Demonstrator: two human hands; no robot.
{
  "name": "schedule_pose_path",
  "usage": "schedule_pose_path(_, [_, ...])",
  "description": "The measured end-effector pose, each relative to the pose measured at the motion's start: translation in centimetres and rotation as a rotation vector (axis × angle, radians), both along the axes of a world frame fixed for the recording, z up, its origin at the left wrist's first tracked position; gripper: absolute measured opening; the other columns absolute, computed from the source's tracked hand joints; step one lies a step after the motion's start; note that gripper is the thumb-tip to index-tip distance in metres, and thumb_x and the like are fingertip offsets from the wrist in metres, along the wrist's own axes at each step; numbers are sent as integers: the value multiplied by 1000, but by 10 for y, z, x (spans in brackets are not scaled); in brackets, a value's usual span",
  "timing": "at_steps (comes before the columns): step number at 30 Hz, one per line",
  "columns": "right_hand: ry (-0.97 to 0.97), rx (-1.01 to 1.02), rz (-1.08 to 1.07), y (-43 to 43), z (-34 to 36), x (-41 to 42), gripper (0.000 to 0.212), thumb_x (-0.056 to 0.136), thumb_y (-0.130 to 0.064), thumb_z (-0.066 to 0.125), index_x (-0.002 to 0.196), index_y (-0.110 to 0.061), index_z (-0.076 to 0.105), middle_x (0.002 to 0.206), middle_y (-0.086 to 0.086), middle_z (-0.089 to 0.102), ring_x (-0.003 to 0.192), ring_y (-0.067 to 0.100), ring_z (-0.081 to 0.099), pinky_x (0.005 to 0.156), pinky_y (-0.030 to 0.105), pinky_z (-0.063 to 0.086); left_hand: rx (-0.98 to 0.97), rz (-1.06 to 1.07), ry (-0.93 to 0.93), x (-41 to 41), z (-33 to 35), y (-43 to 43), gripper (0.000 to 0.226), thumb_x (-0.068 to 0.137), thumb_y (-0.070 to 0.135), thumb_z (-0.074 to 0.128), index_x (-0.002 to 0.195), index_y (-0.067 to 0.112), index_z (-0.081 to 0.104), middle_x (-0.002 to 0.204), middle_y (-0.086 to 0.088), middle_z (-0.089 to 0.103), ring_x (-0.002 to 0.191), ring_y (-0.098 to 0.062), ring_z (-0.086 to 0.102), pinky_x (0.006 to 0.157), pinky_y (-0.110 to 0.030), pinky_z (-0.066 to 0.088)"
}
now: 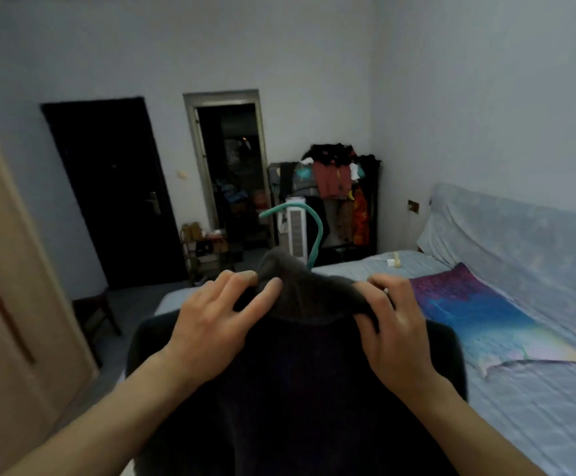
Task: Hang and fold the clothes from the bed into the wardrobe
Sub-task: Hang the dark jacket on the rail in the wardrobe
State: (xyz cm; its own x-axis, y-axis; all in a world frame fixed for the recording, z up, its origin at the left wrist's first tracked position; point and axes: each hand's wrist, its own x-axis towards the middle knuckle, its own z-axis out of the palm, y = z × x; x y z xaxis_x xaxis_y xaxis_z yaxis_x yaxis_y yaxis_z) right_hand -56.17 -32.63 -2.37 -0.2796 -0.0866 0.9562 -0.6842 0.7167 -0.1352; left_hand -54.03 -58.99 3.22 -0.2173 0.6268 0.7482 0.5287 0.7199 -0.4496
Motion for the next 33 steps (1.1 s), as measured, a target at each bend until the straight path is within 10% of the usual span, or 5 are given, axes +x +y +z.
schedule_pose_path(24, [451, -23, 181, -122, 234, 0, 28, 90, 0, 61, 117, -6, 58, 108, 13, 55, 97, 27, 52, 80, 33, 46, 103, 272, 533, 59, 197, -110, 41, 91, -2, 62, 130, 5, 64, 105, -18, 62, 86, -30, 58, 58, -41, 48])
schedule_pose_path(33, [253, 60, 222, -135, 182, -37, 30, 90, -5, 61, 120, -8, 56, 112, 9, 52, 100, 23, 52, 82, 37, 50, 96, 298, 324, 38, 146, -118, 32, 99, 9, 51, 128, 3, 65, 106, -19, 62, 84, -29, 59, 58, -42, 52])
